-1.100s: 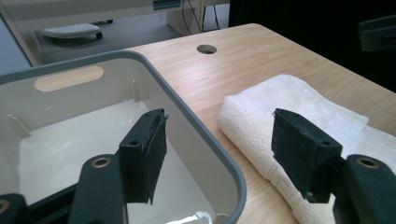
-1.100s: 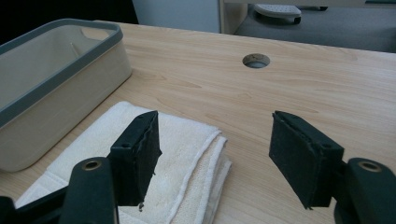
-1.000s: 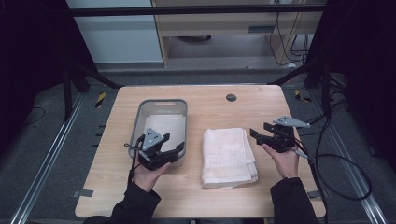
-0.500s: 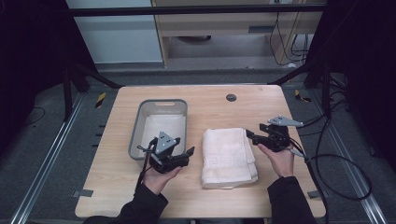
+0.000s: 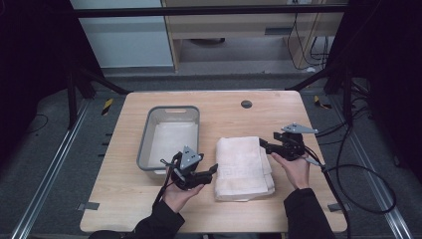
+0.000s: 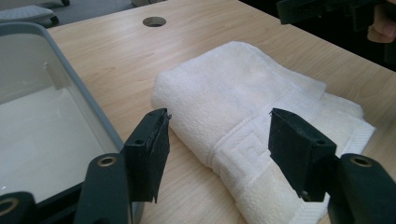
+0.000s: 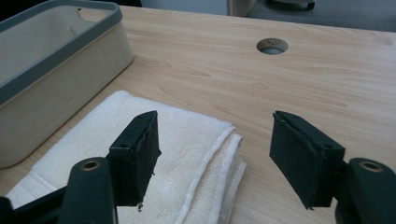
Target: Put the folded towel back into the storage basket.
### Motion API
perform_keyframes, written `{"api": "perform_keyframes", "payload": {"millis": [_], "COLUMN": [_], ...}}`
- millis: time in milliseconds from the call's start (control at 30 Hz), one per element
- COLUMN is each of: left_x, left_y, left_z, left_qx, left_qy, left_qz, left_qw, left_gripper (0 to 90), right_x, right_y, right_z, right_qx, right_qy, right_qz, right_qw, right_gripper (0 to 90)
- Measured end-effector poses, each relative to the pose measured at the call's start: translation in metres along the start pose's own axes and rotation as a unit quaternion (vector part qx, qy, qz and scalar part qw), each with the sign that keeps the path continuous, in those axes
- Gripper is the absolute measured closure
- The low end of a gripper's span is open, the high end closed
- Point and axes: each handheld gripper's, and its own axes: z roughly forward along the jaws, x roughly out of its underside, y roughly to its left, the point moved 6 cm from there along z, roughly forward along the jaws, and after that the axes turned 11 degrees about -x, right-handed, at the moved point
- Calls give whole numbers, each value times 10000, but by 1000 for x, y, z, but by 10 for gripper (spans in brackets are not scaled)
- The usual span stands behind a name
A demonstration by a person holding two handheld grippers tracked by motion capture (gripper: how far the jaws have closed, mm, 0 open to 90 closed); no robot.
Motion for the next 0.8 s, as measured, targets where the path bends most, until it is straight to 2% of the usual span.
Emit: {"api": "perform_keyframes", "payload": {"millis": [333, 467, 500, 600, 800], "left_x": [10, 15, 16, 19, 26], "left_y": [-10, -14, -16, -19, -26], "left_z": [5, 8, 8, 10, 14], "left_qx": [86, 103, 115, 139, 187], "left_qy": [171, 256, 273, 313, 436], "left_qz": [48, 89, 92, 99, 161], "left_qw": [9998, 9996, 9995, 9994, 9987], "left_gripper": [386, 389, 389, 391, 393], "right_x": [7, 10, 11, 14, 19], "right_y": [-1, -1, -3, -2, -4], "right_z": [10, 11, 11, 13, 18], "right_qx": [46, 41, 45, 24, 54], "right_qy": [165, 219, 224, 271, 414], "right_qz": [-90, -11, -77, 28, -70], "right_qw": [9998, 9998, 9997, 9996, 9991], "right_gripper": [329, 329, 329, 329, 330]}}
